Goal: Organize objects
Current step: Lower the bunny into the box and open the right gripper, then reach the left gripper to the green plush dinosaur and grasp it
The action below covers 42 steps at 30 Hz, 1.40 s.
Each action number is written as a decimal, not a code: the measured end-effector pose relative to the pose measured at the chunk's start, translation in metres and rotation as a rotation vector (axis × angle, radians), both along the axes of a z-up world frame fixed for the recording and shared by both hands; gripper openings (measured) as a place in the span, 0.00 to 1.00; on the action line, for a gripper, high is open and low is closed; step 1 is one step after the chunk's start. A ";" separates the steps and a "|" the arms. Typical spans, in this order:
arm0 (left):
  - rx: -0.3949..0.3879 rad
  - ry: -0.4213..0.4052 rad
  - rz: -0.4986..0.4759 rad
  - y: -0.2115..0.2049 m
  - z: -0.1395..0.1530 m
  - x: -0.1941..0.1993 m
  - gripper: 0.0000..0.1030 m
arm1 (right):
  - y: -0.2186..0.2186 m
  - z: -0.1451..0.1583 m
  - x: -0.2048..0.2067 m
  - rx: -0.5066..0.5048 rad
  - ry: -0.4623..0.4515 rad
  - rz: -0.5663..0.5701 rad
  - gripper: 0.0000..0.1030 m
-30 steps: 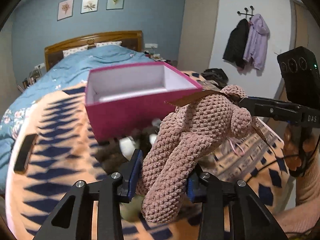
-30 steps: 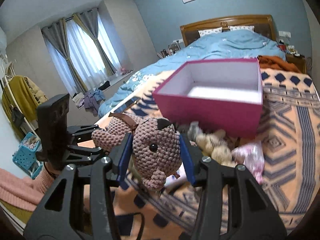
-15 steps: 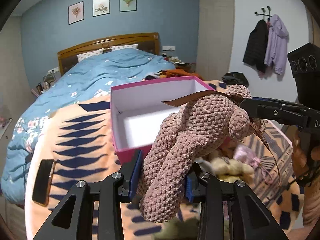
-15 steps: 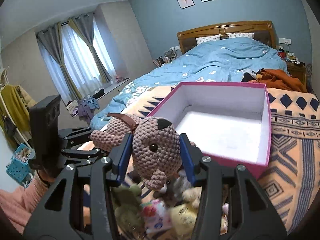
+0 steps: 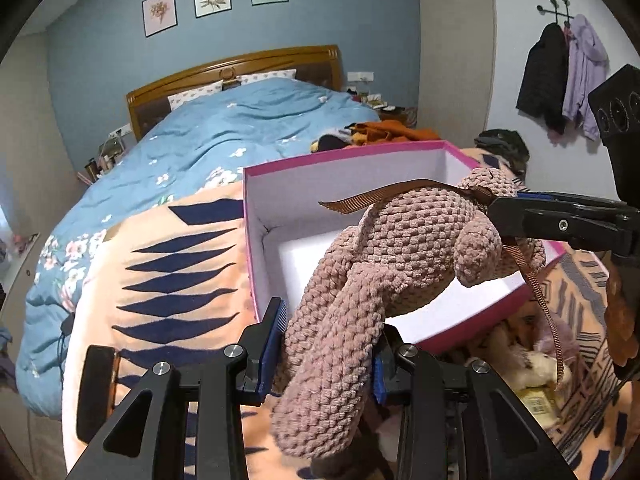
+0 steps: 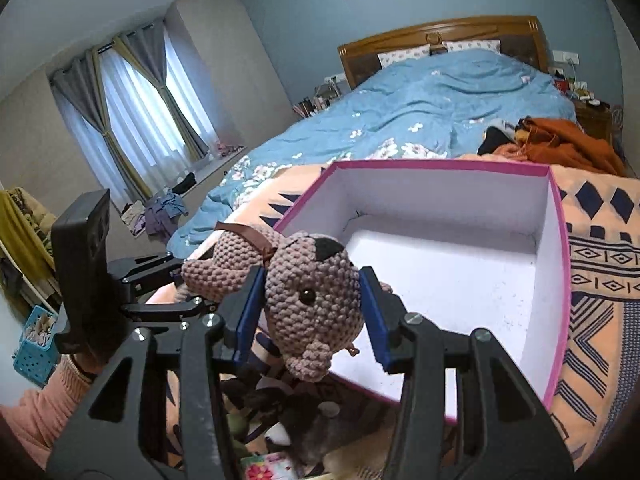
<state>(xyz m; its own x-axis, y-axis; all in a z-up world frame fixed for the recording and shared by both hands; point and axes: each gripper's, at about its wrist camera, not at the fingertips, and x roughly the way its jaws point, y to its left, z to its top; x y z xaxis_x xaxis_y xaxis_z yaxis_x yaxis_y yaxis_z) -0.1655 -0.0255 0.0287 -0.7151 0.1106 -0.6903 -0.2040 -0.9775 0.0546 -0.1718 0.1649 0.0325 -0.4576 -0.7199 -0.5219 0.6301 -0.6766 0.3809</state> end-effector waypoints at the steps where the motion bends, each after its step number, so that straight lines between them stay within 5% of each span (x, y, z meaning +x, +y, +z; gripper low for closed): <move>1: -0.004 -0.006 0.004 0.000 -0.001 -0.003 0.35 | -0.001 -0.001 -0.004 -0.003 -0.010 0.000 0.48; 14: -0.052 -0.009 0.043 0.003 -0.013 -0.008 0.37 | -0.013 -0.040 -0.038 0.093 -0.123 -0.055 0.51; 19: -0.042 0.033 0.070 -0.002 -0.006 0.001 0.46 | -0.010 -0.037 -0.028 0.090 -0.106 -0.056 0.51; 29: 0.039 0.142 0.039 -0.016 0.013 0.059 0.63 | 0.005 -0.019 0.032 0.078 -0.007 -0.018 0.52; 32: 0.090 0.160 0.011 -0.021 0.015 0.084 0.75 | 0.014 -0.015 0.058 0.056 0.023 0.007 0.57; 42: 0.138 0.099 -0.023 -0.023 -0.017 0.135 0.76 | 0.020 -0.038 0.146 0.092 0.032 0.112 0.58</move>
